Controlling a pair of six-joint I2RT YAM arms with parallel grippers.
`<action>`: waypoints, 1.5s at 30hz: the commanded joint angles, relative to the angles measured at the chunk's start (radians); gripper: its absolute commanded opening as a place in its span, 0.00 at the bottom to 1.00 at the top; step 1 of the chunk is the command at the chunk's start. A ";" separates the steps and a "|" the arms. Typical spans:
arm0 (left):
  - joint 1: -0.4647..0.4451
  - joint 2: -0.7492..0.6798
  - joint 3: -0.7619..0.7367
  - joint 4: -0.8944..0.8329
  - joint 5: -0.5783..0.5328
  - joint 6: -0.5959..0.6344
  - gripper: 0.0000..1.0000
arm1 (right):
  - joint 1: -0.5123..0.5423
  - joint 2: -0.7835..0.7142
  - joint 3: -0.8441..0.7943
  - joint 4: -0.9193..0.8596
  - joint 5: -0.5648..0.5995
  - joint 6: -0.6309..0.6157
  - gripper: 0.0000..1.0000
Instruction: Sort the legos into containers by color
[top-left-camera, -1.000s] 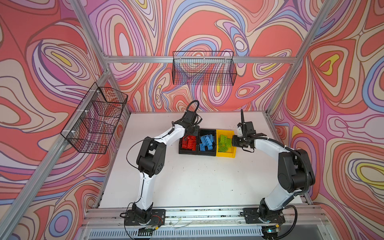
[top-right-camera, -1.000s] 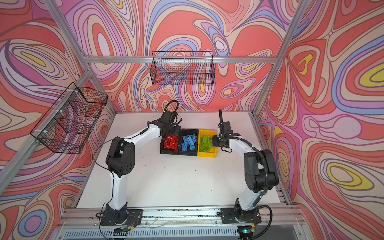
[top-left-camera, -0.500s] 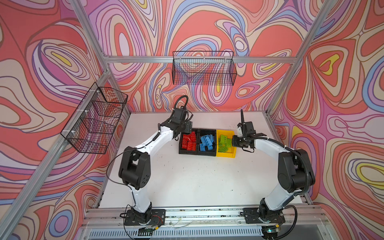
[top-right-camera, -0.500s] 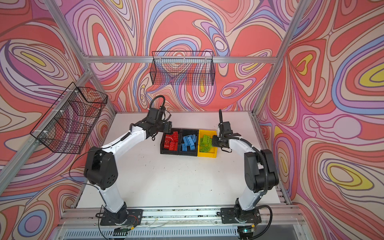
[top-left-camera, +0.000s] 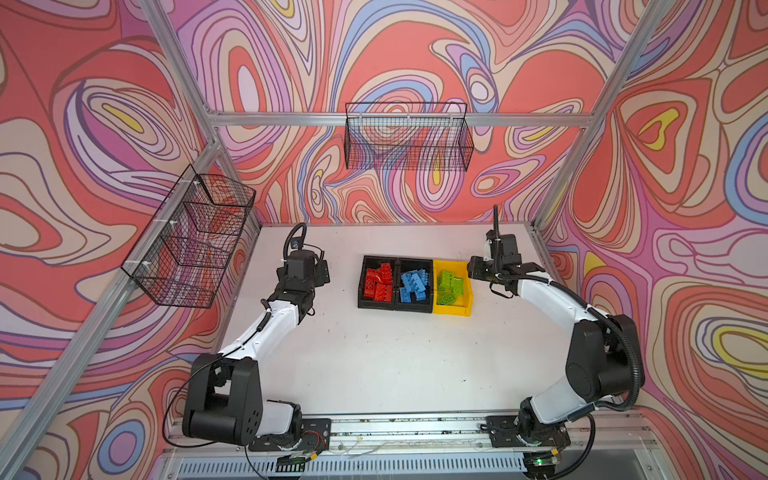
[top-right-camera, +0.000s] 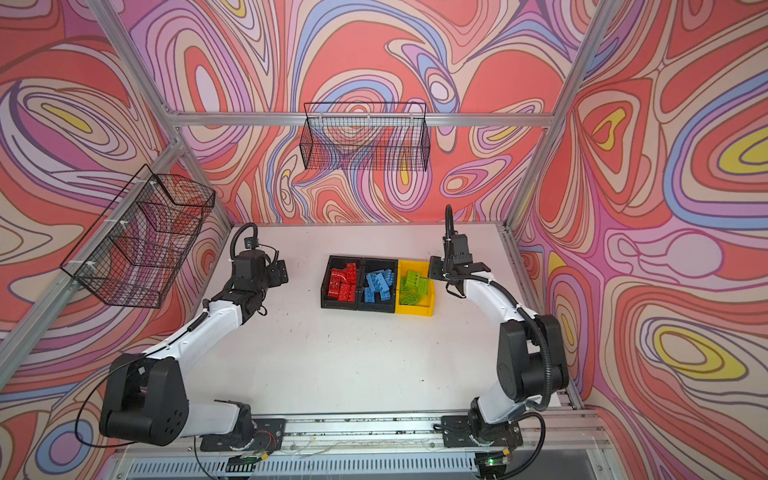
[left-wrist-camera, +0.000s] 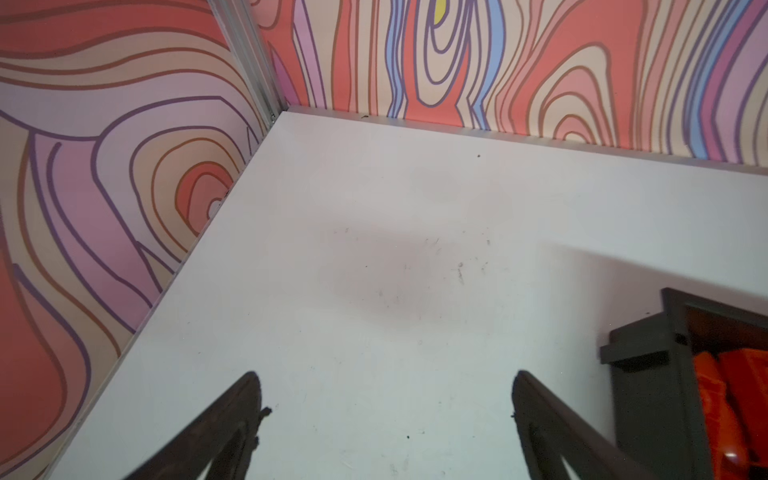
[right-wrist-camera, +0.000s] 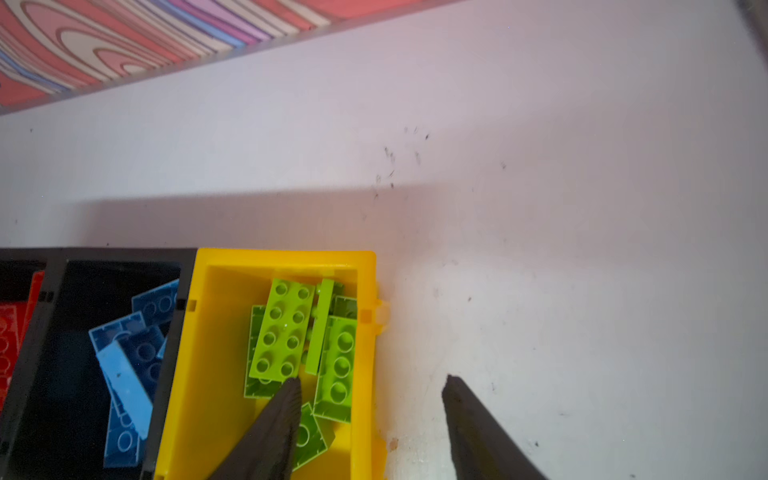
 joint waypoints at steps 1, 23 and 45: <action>0.013 -0.022 -0.070 0.157 -0.109 0.046 0.96 | -0.012 -0.078 -0.066 0.152 0.157 -0.004 0.59; 0.027 0.099 -0.523 0.946 -0.074 0.172 1.00 | -0.057 -0.003 -0.758 1.365 0.442 -0.159 0.58; 0.108 0.173 -0.444 0.825 0.219 0.162 1.00 | -0.061 0.145 -0.751 1.487 0.280 -0.222 0.98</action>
